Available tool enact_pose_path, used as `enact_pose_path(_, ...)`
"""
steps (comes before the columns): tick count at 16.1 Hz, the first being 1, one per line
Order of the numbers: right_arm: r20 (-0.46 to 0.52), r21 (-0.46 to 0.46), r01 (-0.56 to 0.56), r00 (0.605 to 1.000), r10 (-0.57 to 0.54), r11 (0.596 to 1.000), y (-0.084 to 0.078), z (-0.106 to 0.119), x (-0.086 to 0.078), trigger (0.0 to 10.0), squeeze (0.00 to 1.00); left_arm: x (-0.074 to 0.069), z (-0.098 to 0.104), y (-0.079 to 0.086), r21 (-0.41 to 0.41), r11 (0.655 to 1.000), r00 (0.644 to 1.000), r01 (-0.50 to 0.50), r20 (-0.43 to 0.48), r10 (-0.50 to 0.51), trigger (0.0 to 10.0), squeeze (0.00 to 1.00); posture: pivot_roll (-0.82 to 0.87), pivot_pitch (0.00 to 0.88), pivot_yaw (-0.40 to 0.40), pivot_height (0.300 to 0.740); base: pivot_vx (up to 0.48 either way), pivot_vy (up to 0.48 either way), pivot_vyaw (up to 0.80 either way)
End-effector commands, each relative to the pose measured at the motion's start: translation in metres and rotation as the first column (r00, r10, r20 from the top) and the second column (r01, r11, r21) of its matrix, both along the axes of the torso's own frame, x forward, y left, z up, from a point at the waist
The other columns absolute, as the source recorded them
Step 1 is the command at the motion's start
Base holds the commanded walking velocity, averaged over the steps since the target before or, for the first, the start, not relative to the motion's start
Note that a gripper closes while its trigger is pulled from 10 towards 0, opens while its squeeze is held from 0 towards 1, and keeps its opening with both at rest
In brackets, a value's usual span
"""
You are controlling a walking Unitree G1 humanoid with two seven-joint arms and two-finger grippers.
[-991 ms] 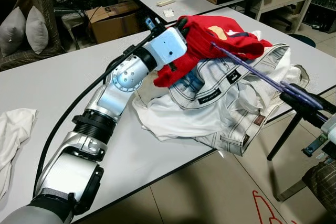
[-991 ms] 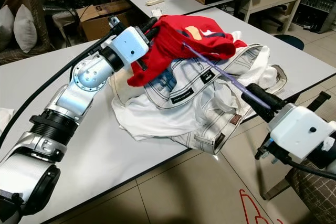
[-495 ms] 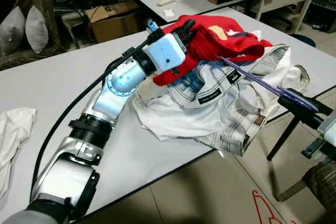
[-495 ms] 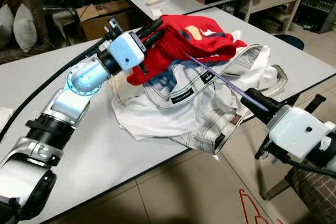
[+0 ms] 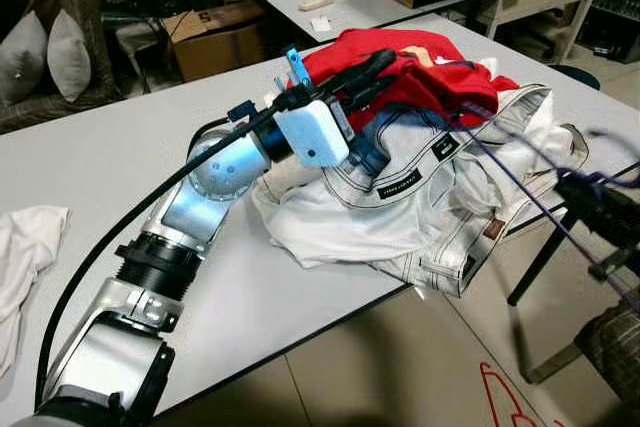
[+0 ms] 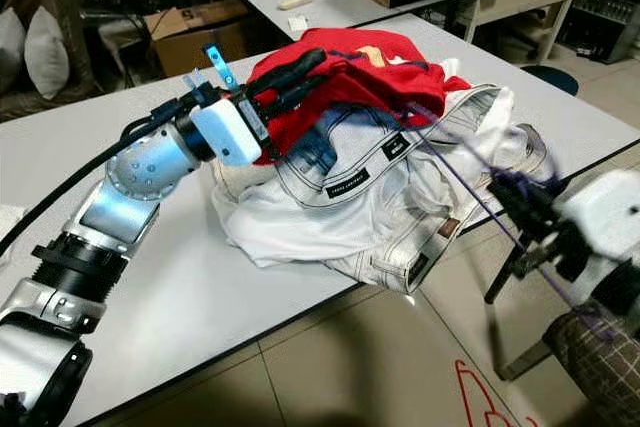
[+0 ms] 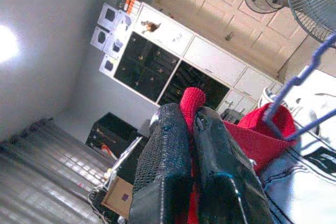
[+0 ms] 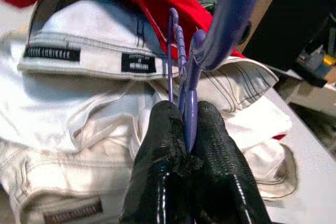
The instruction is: Hang hanger
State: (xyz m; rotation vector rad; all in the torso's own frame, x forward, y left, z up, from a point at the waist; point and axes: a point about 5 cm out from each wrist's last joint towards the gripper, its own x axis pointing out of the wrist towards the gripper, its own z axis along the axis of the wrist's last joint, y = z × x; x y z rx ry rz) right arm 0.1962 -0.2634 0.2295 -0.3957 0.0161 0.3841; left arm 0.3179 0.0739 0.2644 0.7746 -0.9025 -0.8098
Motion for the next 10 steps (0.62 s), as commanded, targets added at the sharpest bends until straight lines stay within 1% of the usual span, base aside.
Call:
enact_pose_path(1,0.024,0.081,0.019,0.999,-0.021,0.997,-0.002,0.006,0.002,10.0,0.0,-0.004,0.001,0.001,0.005,1.0,1.0,0.015,0.016,-0.015,0.0,0.0,-0.14,0.008,0.085,0.74,0.0,0.0,0.0)
enact_pose_path(2,0.041,0.199,0.003,0.999,-0.012,0.98,0.002,0.011,0.007,10.0,0.0,-0.007,-0.003,-0.002,0.019,0.999,1.0,0.029,0.012,-0.029,0.0,0.0,-0.14,0.005,0.085,0.74,0.0,0.0,0.0)
enact_pose_path(3,0.045,0.273,-0.003,0.999,-0.01,0.962,0.004,0.015,0.011,10.0,0.0,-0.008,-0.006,-0.004,0.034,0.999,0.999,0.037,0.009,-0.037,0.0,0.0,-0.14,0.0,0.086,0.74,0.0,0.0,0.0)
enact_pose_path(4,0.036,0.334,-0.009,0.999,-0.003,0.943,0.006,0.017,0.014,10.0,0.0,-0.009,-0.007,-0.006,0.039,0.998,0.999,0.043,0.01,-0.043,0.0,0.0,-0.14,0.0,0.086,0.74,0.0,0.0,0.0)
enact_pose_path(5,0.011,0.367,-0.013,1.0,0.01,0.93,0.008,0.016,0.015,10.0,0.0,-0.01,-0.008,-0.007,0.042,0.998,0.999,0.047,0.012,-0.047,0.0,0.0,-0.15,0.0,0.085,0.74,0.0,0.0,0.0)
enact_pose_path(6,-0.042,0.44,-0.015,0.998,0.038,0.898,0.011,0.012,0.017,10.0,0.0,-0.011,-0.007,-0.008,0.042,0.998,0.999,0.051,0.016,-0.052,0.0,0.0,-0.14,0.0,0.082,0.74,0.0,0.0,0.0)
enact_pose_path(7,-0.094,0.557,-0.007,0.993,0.071,0.83,0.017,0.007,0.022,10.0,0.0,-0.011,-0.004,-0.009,0.036,0.998,0.998,0.049,0.033,-0.051,0.0,0.0,-0.14,0.0,0.078,0.74,0.0,0.0,0.0)
enact_pose_path(8,-0.112,0.599,0.007,0.991,0.075,0.801,0.018,0.006,0.023,10.0,0.0,-0.011,-0.003,-0.01,0.031,0.998,0.998,0.047,0.036,-0.048,0.0,0.0,-0.14,0.0,0.076,0.74,0.0,0.0,0.0)
enact_pose_path(9,-0.156,0.648,0.029,0.983,0.095,0.761,0.019,0.002,0.025,10.0,0.0,-0.009,-0.001,-0.01,0.025,0.999,0.999,0.027,0.046,-0.028,0.0,0.0,-0.14,0.0,0.072,0.74,0.0,0.0,0.0)
enact_pose_path(10,-0.177,0.665,0.048,0.979,0.095,0.746,0.018,0.0,0.026,10.0,0.0,-0.008,0.001,-0.01,0.017,1.0,0.998,0.018,0.055,-0.018,0.0,0.0,-0.14,0.0,0.069,0.74,0.0,0.0,0.0)
